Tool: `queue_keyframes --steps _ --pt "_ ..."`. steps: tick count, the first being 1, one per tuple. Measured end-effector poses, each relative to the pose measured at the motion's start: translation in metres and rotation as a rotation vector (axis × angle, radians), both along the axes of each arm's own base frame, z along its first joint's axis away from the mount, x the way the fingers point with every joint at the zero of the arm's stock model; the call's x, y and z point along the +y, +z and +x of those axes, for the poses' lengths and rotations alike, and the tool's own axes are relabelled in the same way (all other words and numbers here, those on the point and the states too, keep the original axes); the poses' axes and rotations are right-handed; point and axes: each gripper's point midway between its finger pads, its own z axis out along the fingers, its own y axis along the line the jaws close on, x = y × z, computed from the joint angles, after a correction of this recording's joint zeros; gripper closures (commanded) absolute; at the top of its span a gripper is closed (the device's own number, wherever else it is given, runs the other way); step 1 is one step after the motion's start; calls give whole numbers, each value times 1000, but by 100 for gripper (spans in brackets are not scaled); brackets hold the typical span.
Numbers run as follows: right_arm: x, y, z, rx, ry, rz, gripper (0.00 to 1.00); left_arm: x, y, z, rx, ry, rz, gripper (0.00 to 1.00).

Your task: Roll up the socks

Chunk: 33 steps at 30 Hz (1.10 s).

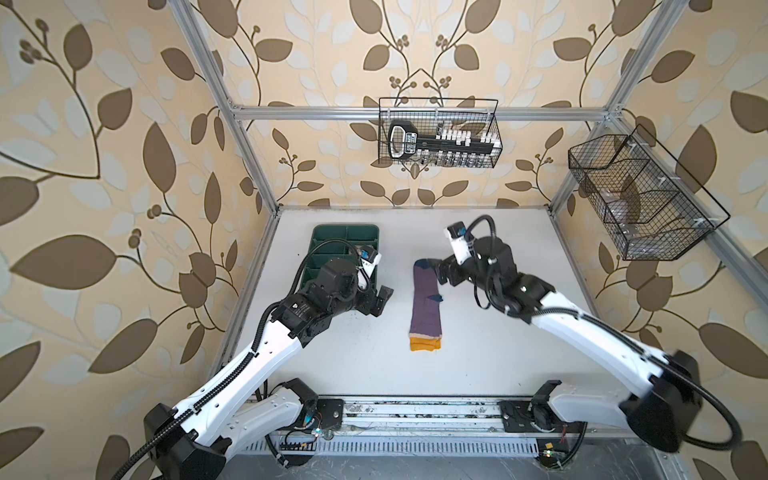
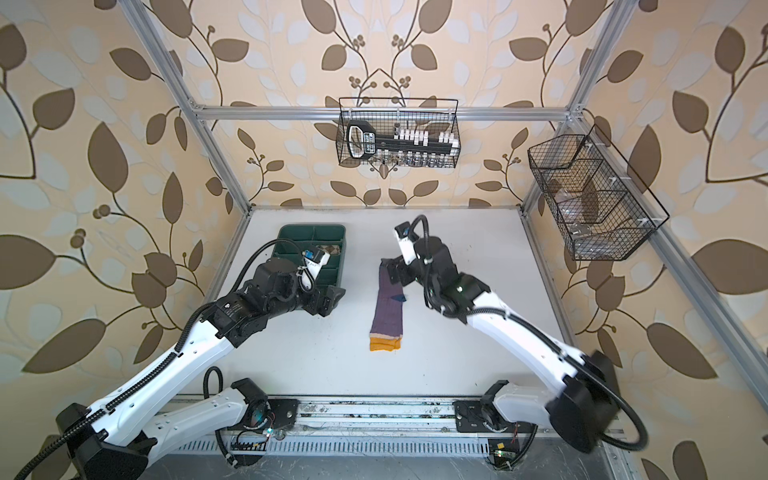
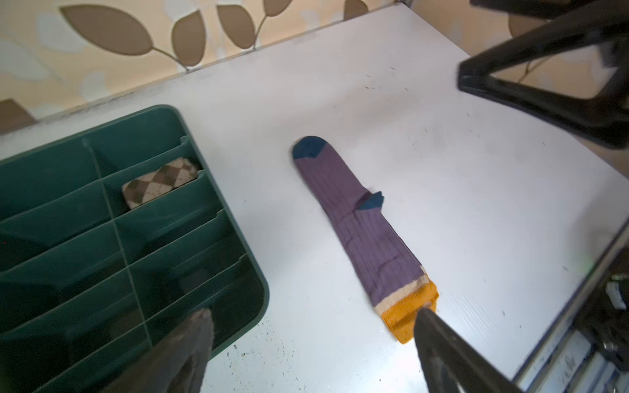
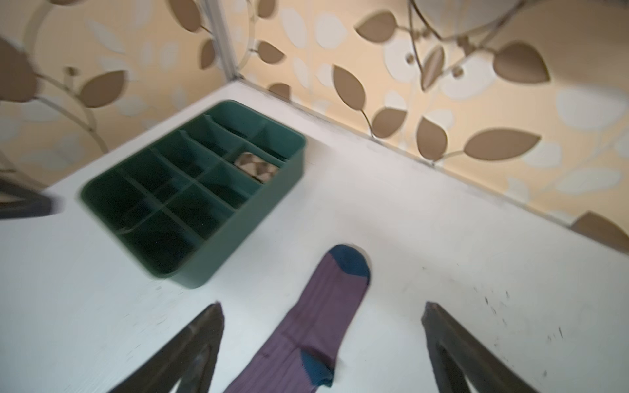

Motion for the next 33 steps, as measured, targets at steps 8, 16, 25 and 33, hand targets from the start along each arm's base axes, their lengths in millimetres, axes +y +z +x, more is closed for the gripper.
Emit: queue_keyframes --steps 8,16,25,33 --pt "4 -123 -123 -144 356 -678 4 -13 -25 -45 -118 -230 97 13" --pt "-16 -189 -153 -210 570 -1001 25 -20 -19 -61 -244 -335 115 14" --pt "12 -223 -138 -194 570 -1012 29 -23 -22 -62 -249 -356 130 14" --pt "12 -242 -112 -137 517 -1020 62 -23 -22 -62 -250 -356 129 14"
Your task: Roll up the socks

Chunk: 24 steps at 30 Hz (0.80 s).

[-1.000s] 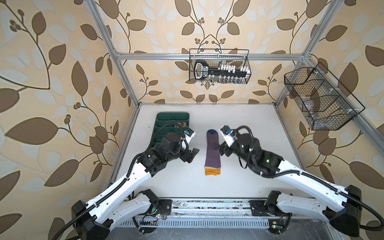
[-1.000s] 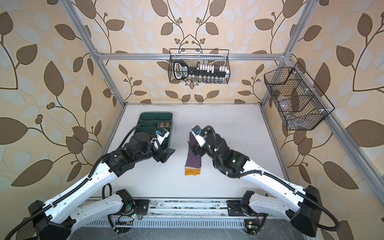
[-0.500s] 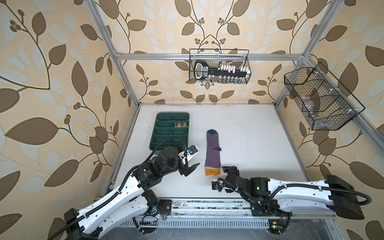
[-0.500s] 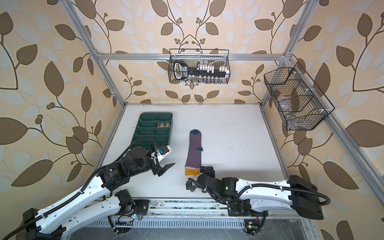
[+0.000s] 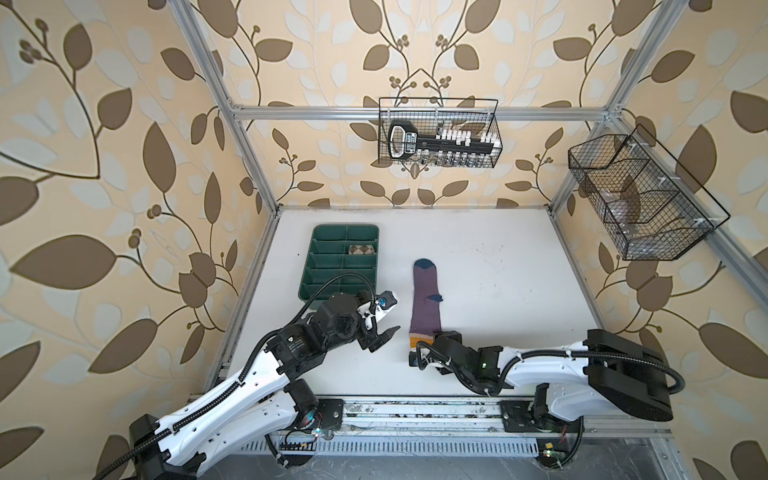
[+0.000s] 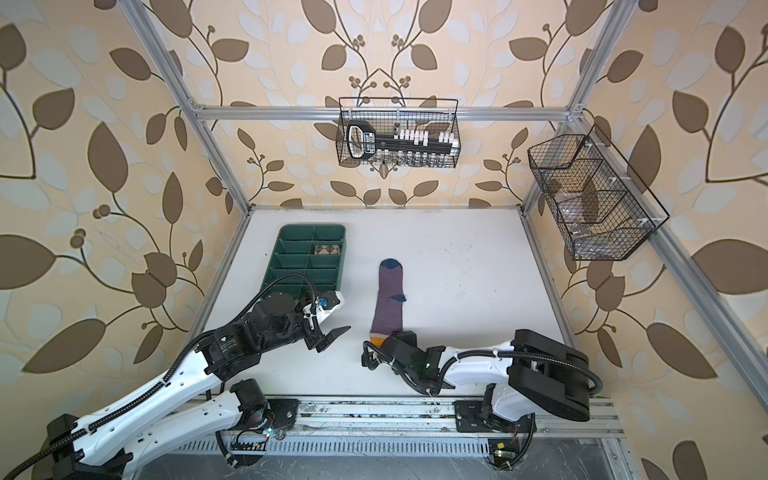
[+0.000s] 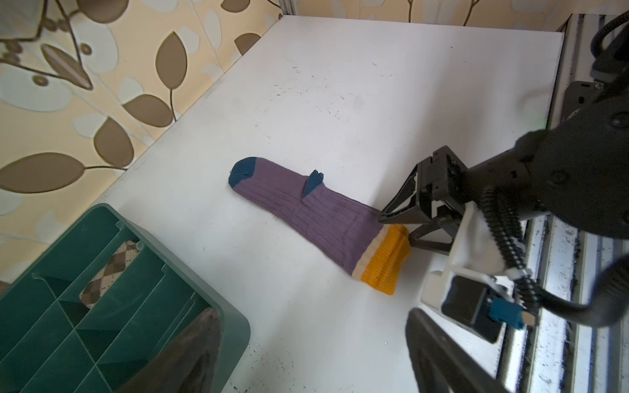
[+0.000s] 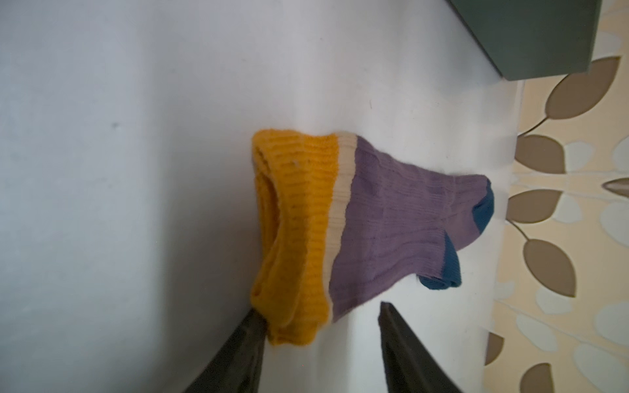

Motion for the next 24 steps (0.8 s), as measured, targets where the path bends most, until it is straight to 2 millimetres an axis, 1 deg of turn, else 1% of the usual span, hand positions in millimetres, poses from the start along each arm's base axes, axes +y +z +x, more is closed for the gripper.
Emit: queue_keyframes --steps 1,3,4,6,9,12,16,19,21,24 --pt "1 -2 2 8 -2 -3 69 0 0 0 -1 0 -1 14" --pt "3 -6 2 29 -2 -7 79 0 0 0 -1 -1 -1 14" --pt "3 -8 0 44 3 -13 84 -1 1 -1 -3 -3 -1 14" --pt "3 -11 -3 83 2 -19 89 0 2 -2 -8 -6 -4 15" --pt "4 -10 -7 169 -11 -14 90 0 7 -5 -26 -15 -13 16" --pt "7 -3 -8 294 -50 29 89 3 13 -7 -44 -25 -5 16" --pt "10 15 -2 482 -117 137 88 4 35 -11 -81 -58 11 19" --pt "11 25 0 623 -152 215 88 -2 48 -18 -114 -114 45 19" --pt "10 26 0 711 -177 240 87 -8 48 -24 -134 -160 87 19" --pt "10 15 -4 851 -220 238 87 -19 29 -35 -148 -242 199 21"
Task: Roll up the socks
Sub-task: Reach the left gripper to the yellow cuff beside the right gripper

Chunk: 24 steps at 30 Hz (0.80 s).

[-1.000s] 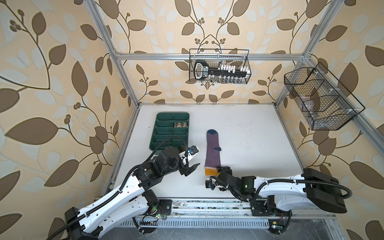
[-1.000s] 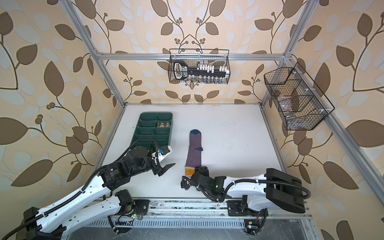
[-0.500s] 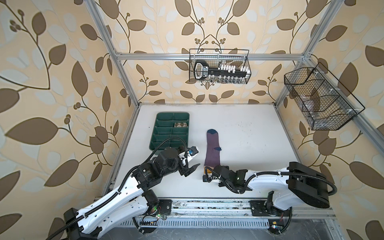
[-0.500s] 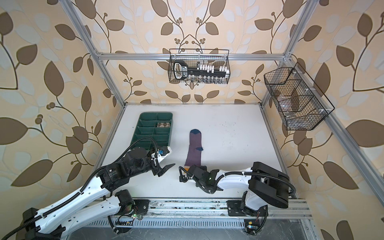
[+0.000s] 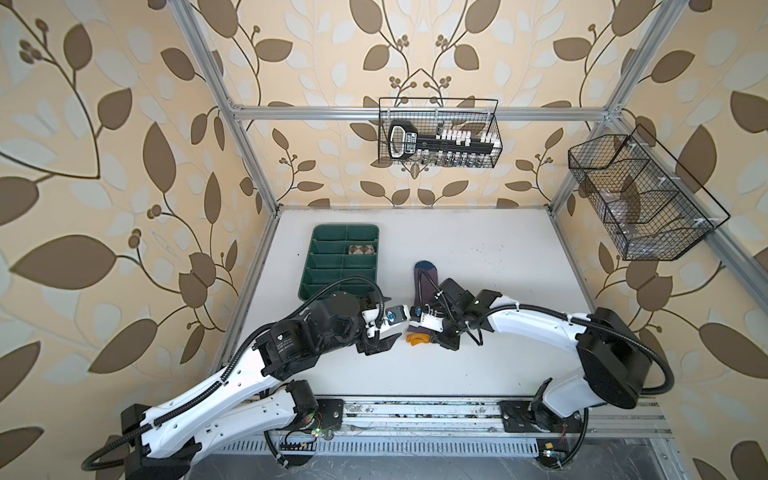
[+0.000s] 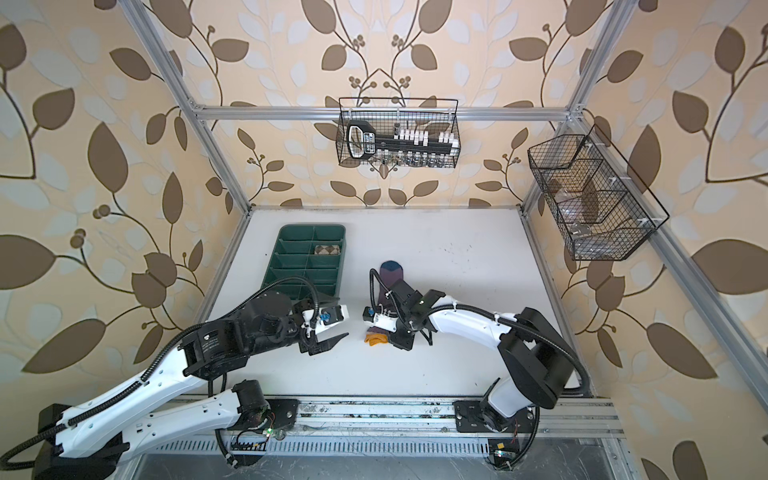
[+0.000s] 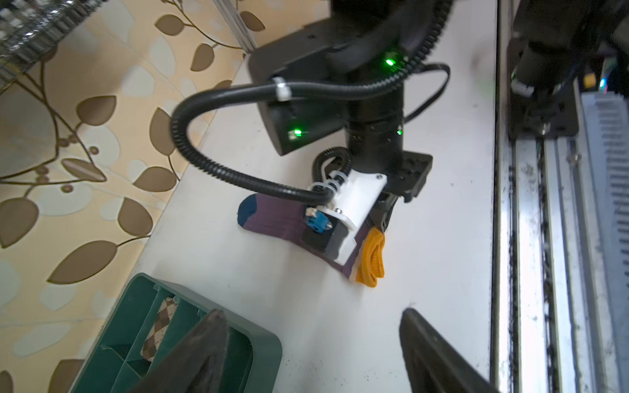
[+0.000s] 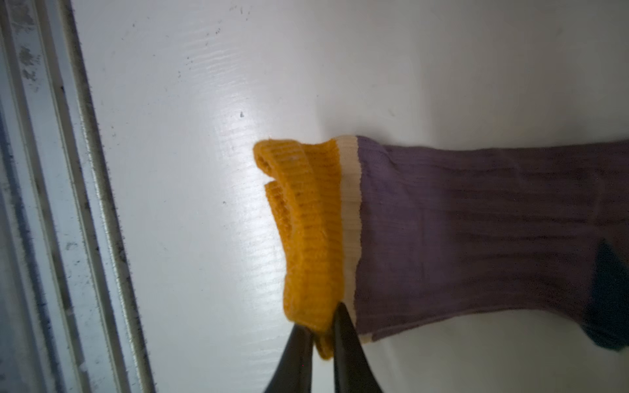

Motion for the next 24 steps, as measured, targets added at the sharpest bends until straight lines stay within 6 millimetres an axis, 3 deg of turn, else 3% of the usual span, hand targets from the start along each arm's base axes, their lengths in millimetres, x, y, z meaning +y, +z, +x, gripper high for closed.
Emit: queue_keyframes --steps 5,8,13,20,24 --pt "-4 -25 -5 237 -54 -42 87 -22 -55 -16 -32 -118 235 25" --pt "-5 -29 -7 313 -80 -41 88 -27 -90 -27 -45 -170 339 25" --pt "-8 -28 -6 355 -110 -33 87 -39 -122 -38 -58 -216 378 25" --pt "-7 -30 -7 385 -118 -34 88 -59 -164 -30 -26 -169 416 24" --pt "-6 -29 -7 386 -118 -34 88 -67 -185 -16 -31 -88 436 29"
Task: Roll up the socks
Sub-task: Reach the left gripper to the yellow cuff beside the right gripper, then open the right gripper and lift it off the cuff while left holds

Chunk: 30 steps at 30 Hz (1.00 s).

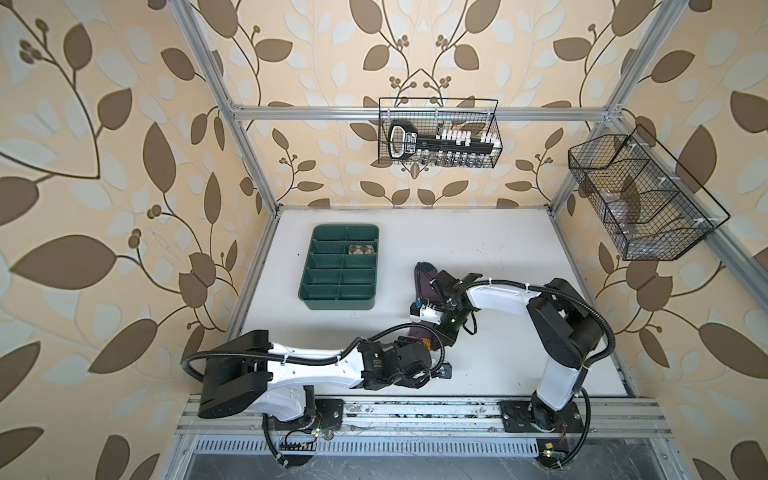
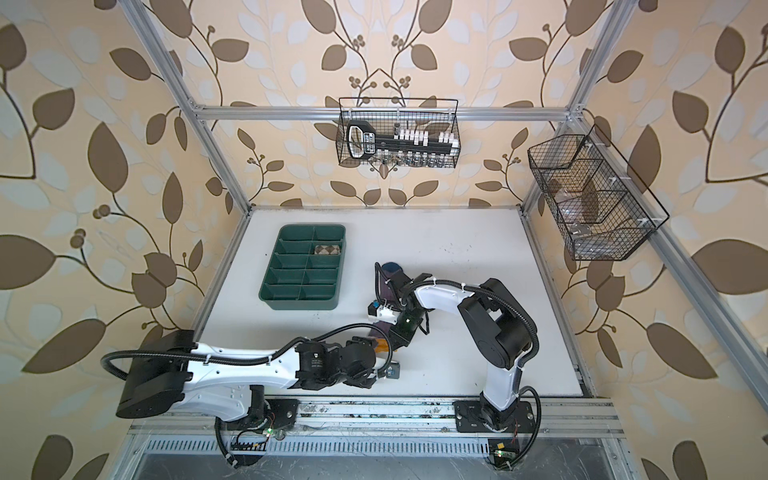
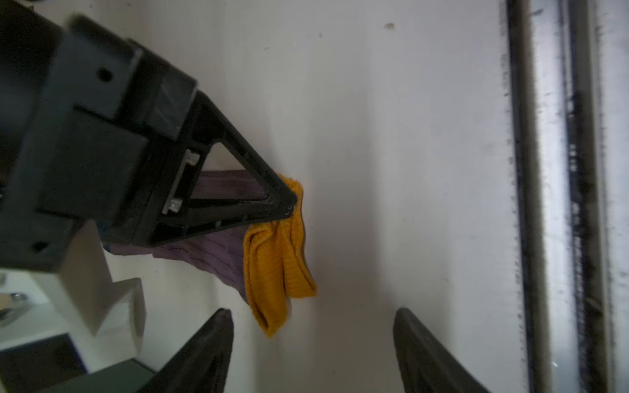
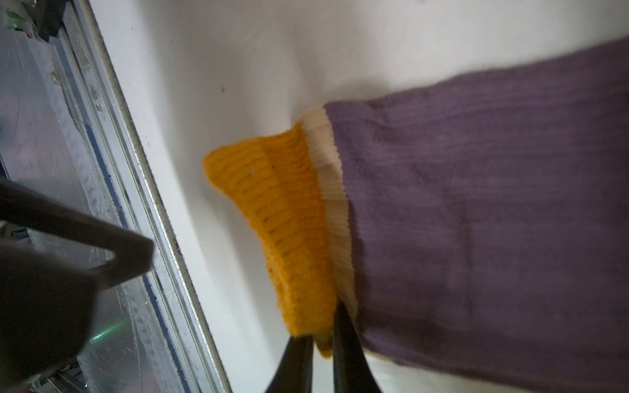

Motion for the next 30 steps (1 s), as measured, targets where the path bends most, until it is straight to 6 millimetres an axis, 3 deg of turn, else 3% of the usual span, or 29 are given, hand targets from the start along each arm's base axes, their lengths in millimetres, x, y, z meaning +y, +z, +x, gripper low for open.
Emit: queue_keyframes --steps 3,6,11,16,19,20,22,24,26,30 --pt "0 0 0 0 0 -1 88 -4 -22 10 -18 58 35 30" --pt "0 0 0 1 -1 0 88 -16 -23 25 -68 118 1 36" --pt "-1 1 1 3 -6 2 88 -26 -26 44 -143 201 -20 60" --pt "-1 1 3 -2 -11 6 86 -24 -33 45 -152 222 -4 85" --pt "-1 3 5 -8 -18 6 78 -23 -36 41 -125 213 14 93" --pt "-2 3 6 -11 -25 2 69 -24 -38 38 -104 200 25 94" --pt "-4 7 10 -37 -40 -4 64 -25 -38 36 -51 185 42 95" --pt "-5 16 20 -81 -71 1 44 -29 -37 34 53 167 47 95" --pt "-8 31 34 -164 -108 21 36 -31 -35 33 174 159 47 97" --pt "-24 71 69 -396 -234 35 30 -35 -35 40 367 167 63 99"
